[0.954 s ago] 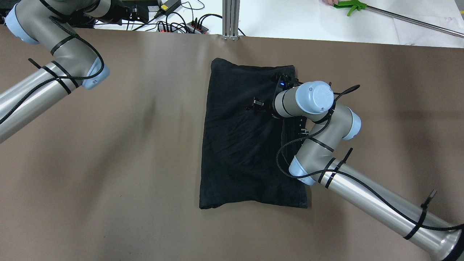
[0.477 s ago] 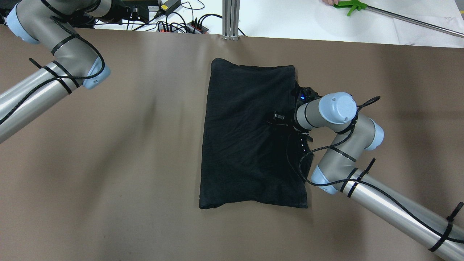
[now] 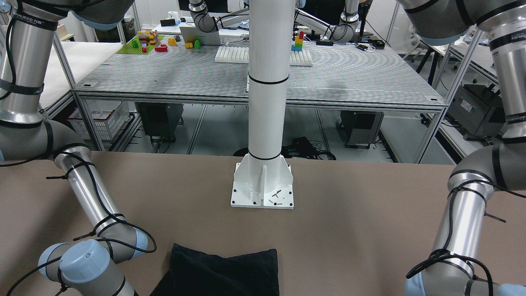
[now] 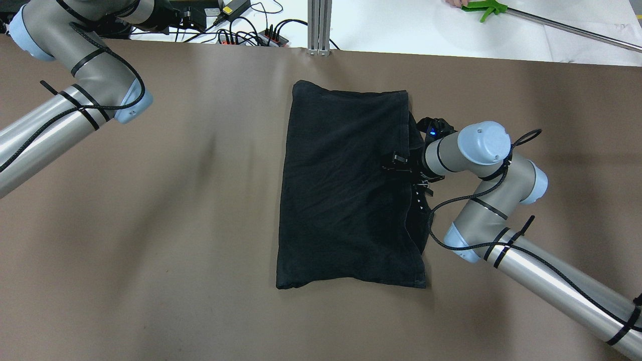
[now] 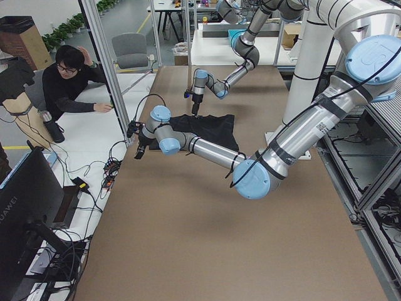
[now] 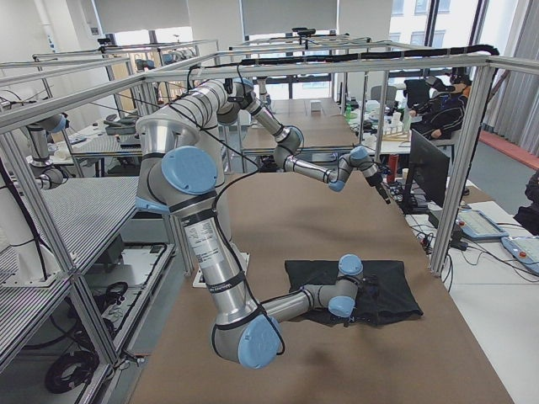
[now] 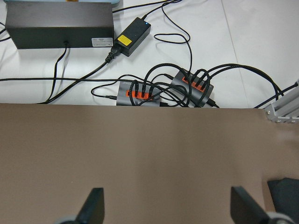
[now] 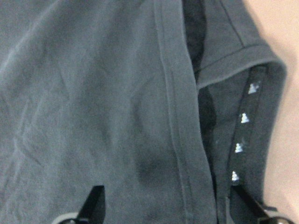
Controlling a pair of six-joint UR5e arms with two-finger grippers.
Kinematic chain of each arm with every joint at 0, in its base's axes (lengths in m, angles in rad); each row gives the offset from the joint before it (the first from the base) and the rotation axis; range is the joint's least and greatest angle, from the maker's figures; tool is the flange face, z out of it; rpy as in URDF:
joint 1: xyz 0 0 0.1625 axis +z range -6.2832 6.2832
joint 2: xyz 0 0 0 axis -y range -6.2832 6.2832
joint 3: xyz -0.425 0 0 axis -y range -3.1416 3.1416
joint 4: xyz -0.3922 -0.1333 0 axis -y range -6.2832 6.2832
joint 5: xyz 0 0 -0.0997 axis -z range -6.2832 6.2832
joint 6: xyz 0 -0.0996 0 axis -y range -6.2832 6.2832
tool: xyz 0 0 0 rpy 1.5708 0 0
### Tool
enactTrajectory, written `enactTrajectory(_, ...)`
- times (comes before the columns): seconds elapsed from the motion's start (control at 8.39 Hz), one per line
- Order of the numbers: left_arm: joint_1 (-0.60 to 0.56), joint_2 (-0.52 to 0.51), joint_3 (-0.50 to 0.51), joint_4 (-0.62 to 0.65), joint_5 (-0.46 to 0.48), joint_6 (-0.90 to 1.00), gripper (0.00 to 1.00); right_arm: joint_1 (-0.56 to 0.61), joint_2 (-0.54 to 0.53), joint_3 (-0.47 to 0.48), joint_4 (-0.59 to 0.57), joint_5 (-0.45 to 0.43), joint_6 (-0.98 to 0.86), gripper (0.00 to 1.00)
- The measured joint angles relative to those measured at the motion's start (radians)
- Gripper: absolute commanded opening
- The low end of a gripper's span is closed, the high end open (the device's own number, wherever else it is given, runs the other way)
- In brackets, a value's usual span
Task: Fold clothes
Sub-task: 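Move the right gripper down the shirt's side to its near corner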
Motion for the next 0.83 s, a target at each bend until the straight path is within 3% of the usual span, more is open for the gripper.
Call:
enactTrajectory(0.48,0.001,0.001,0.0,-0.001,0.0,-0.006,0.95,-0.011,-0.057,0.206,0.006,0.044,0.235,0.95)
enactTrajectory(0.83,0.003,-0.001,0.0,-0.001,0.0,-0.005,0.95,-0.164,-0.102,0.277,0.009,-0.098,0.326,0.95)
